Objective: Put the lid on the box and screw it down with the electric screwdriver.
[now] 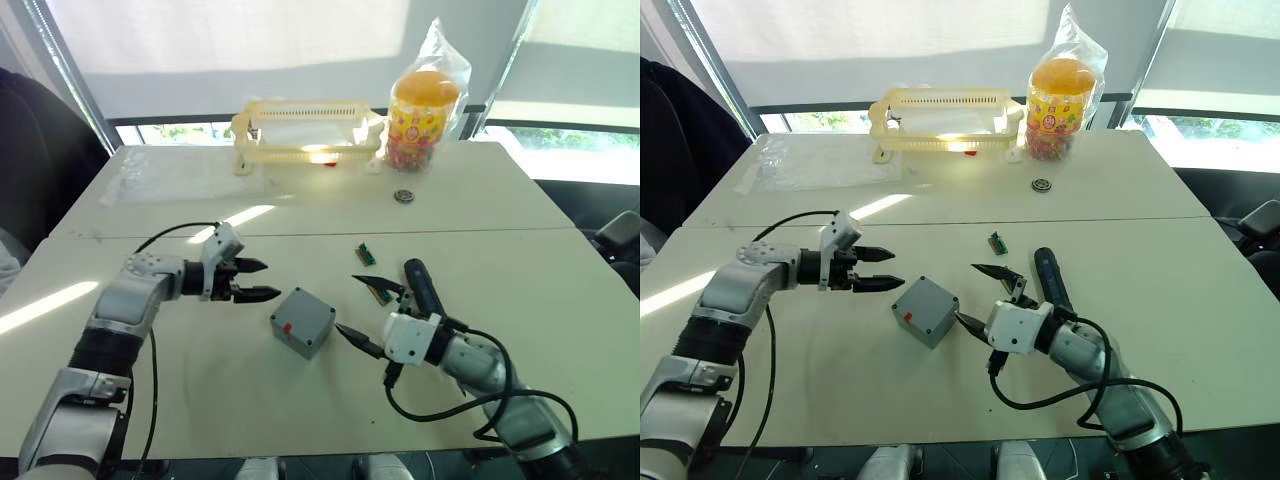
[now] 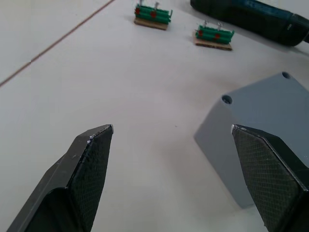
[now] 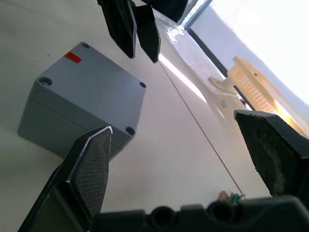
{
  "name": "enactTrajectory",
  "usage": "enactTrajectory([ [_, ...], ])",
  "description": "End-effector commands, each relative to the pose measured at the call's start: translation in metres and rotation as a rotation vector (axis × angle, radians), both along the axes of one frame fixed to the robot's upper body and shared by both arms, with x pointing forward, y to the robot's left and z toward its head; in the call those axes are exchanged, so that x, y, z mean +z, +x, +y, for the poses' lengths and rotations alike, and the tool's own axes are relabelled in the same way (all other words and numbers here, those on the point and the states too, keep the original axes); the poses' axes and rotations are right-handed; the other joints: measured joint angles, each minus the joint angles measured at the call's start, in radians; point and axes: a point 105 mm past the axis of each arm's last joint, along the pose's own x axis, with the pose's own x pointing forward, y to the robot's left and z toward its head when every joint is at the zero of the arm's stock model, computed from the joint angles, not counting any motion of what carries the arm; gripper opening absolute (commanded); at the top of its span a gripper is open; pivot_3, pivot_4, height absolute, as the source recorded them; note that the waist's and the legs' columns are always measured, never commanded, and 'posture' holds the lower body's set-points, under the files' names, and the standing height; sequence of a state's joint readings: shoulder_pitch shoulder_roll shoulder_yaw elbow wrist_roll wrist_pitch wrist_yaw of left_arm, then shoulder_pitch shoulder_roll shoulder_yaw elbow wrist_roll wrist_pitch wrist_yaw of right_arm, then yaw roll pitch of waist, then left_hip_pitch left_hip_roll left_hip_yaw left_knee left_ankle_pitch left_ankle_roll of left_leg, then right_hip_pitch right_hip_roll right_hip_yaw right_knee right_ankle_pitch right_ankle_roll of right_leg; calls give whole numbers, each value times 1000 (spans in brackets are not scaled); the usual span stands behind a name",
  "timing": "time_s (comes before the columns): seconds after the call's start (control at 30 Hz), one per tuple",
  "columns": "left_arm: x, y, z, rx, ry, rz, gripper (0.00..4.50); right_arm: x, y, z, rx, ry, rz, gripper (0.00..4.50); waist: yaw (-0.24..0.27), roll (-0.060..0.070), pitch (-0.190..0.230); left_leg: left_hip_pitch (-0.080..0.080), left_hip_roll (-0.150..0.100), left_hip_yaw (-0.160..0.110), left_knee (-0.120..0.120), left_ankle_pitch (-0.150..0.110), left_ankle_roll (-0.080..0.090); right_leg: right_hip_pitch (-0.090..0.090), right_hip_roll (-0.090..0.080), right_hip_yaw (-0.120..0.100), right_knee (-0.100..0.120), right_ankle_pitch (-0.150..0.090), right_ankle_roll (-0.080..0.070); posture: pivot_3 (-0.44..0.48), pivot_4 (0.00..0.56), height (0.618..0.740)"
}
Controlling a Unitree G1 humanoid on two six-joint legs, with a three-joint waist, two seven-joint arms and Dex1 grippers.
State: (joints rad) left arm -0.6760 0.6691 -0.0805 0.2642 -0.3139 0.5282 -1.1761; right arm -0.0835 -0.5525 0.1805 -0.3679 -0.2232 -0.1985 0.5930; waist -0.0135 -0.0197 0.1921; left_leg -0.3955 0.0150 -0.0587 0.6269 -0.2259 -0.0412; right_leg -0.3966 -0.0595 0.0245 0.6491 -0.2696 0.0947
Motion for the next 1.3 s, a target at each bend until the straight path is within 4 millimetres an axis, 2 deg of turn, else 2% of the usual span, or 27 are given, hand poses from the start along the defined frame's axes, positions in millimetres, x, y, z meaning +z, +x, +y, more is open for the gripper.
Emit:
enactTrajectory([
  [0.03, 3, 9, 5, 36, 5, -52, 4037, 1, -8, -1, 19, 0, 10, 4444, 0, 0, 0, 0, 0, 0, 0, 0, 0, 0, 0, 0, 0, 0, 0, 0, 150, 740],
  [0.23, -26, 16, -6, 60, 47, -48, 4037, -15, -3, 5, 12, 15, 111, 4444, 0, 0, 0, 0, 0, 0, 0, 0, 0, 0, 0, 0, 0, 0, 0, 0, 150, 740],
  [0.5, -46, 10, -17, 35, 63, -38, 4037, -25, 5, 18, 19, 38, 183, 4444, -2, 0, 0, 0, 0, 0, 0, 0, 0, 0, 0, 0, 0, 1, 2, 0, 150, 740],
  [0.8, -53, -9, -25, -13, 89, -22, 4037, -32, 15, 26, 38, 17, 228, 4444, 1, 0, 0, -1, 0, 0, 0, 0, 0, 0, 0, 0, 0, 2, 3, 0, 150, 740],
  [1.03, -57, -20, -24, 2, 93, -1, 4037, -28, 24, 25, 50, 8, 219, 4444, -1, 0, 0, 0, 0, 0, 0, 0, 0, 0, 0, 0, 0, 2, 3, 0, 150, 740],
  [1.3, -59, -42, -28, 5, 72, 33, 4037, -26, 30, 23, 75, -7, 210, 4444, -3, 0, 0, 0, 0, 0, 0, 0, 0, 0, 0, 0, 0, 2, 3, 0, 150, 740],
])
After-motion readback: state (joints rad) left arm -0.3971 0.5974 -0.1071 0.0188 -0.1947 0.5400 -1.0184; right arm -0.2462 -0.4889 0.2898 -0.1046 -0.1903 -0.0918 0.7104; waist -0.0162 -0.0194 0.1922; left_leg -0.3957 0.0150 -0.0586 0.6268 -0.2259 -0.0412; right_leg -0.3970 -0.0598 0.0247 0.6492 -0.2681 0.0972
